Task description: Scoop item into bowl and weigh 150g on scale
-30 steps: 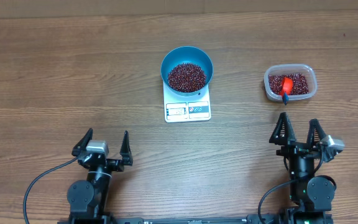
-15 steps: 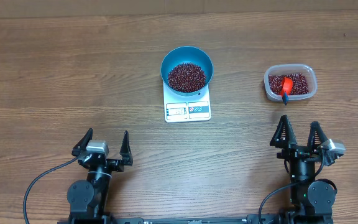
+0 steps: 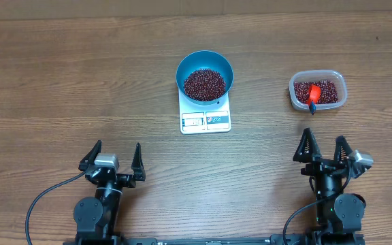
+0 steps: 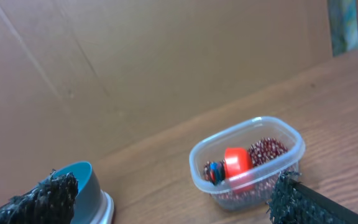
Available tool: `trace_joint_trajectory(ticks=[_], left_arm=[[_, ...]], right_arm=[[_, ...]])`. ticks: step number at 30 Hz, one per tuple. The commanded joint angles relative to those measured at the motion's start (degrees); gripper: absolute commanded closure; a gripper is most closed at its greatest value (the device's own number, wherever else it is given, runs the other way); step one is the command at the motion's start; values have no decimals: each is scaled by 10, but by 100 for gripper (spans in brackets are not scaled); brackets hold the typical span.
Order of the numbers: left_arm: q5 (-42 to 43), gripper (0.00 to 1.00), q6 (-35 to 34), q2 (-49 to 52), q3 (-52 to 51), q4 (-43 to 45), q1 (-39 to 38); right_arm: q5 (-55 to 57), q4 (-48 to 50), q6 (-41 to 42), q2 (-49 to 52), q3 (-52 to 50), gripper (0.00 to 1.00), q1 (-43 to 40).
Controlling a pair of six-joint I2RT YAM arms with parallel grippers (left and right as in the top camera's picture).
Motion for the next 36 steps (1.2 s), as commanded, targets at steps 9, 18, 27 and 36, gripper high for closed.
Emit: trace_joint_trajectory(ticks=[9, 18, 27, 36], left_arm=[[2, 1, 0, -6, -3, -2, 4], [2, 0, 0, -6, -3, -2, 4], [2, 1, 0, -6, -3, -2, 4], [2, 0, 0, -6, -3, -2, 4]], right_arm=[[2, 11, -19, -6, -6, 0, 3], [-142, 58, -196, -6, -6, 0, 3], [-134, -23, -217, -6, -6, 0, 3], [-134, -22, -215, -6, -6, 0, 3]])
